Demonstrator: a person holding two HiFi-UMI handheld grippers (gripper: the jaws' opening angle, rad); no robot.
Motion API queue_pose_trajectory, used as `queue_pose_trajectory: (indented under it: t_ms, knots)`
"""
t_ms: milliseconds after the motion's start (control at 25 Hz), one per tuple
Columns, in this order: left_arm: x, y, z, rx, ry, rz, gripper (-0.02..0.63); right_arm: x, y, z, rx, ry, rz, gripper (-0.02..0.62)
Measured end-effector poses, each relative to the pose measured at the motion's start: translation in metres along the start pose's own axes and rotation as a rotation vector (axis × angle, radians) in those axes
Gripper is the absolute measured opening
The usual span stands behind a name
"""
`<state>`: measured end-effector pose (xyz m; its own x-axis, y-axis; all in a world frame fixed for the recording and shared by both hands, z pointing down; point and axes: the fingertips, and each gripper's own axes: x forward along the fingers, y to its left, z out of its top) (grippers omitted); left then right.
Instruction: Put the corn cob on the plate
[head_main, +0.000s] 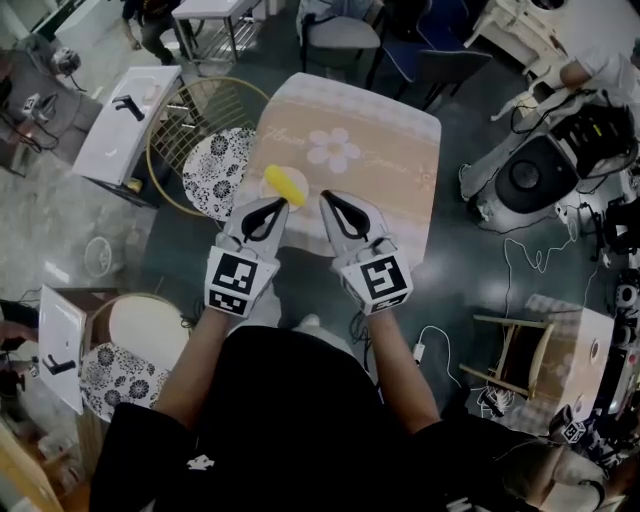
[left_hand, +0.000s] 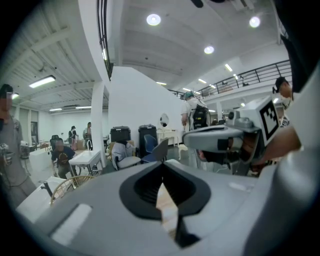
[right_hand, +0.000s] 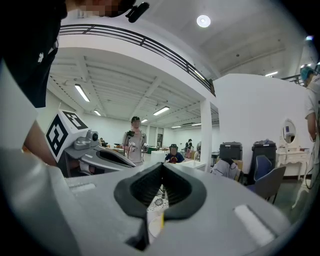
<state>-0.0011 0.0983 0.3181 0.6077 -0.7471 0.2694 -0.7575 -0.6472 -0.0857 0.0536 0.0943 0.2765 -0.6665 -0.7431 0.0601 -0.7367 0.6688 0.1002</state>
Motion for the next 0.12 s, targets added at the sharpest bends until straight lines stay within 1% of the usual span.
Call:
queue_pose_trajectory:
  t_ms: [120]
  knots:
    - [-0.0079,-0.0095,0.0011,0.005,-0.005,0.0,0.005,-0.0105,0.0048,0.0013,0.007,-0.002,-0.01,0.002]
